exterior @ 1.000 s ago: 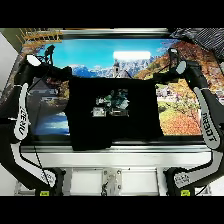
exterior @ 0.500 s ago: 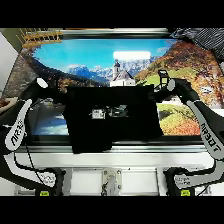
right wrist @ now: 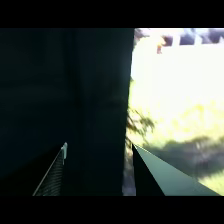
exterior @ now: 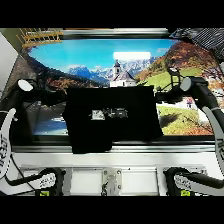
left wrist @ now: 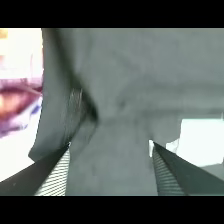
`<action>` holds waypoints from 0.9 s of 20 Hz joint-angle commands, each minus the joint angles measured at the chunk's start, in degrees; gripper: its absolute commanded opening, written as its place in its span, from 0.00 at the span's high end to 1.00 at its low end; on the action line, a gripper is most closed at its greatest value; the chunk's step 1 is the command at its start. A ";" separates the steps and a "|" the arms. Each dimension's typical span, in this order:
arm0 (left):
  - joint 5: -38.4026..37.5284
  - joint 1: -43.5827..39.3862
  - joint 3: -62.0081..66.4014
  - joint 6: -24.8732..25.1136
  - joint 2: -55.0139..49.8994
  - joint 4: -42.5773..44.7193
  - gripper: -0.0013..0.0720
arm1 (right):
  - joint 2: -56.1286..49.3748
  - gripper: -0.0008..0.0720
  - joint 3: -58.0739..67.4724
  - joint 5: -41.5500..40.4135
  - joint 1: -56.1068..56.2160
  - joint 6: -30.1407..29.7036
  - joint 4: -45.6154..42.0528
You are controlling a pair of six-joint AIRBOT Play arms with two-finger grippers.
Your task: Fold the clothes and pants, and hang the long-sleeved shirts on hangers.
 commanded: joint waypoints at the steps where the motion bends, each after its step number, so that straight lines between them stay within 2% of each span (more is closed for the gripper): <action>1: -4.31 3.32 -9.81 -0.57 9.64 -0.07 0.28 | 9.97 0.35 -8.98 9.29 -6.29 0.28 -0.09; 3: -4.74 3.82 -16.98 -0.72 14.27 -0.11 0.28 | 15.80 0.14 -19.02 8.57 -9.73 3.32 3.32; 7: -3.76 3.80 -26.77 -3.56 21.24 -0.61 0.28 | 22.73 0.14 -36.54 -0.15 -11.72 8.37 12.48; 10: -3.21 3.80 -30.49 -3.58 24.68 -0.61 0.28 | 23.12 0.15 -43.98 -8.09 -11.61 6.05 22.10; 11: -3.28 3.80 -31.17 -3.58 25.55 -0.59 0.28 | 23.10 0.18 -45.48 -10.49 -11.61 4.59 24.48; 16: -3.39 3.80 -31.74 -4.00 26.60 -0.57 0.28 | 23.10 0.19 -46.73 -17.27 -11.61 4.22 25.42; 17: -3.41 3.80 -31.74 -4.00 26.60 -0.57 0.28 | 23.10 0.26 -46.73 -18.08 -11.61 4.22 25.40; 18: -3.76 3.80 -31.74 -4.04 26.60 -0.55 0.28 | 23.10 0.56 -46.73 -18.71 -11.61 4.15 25.40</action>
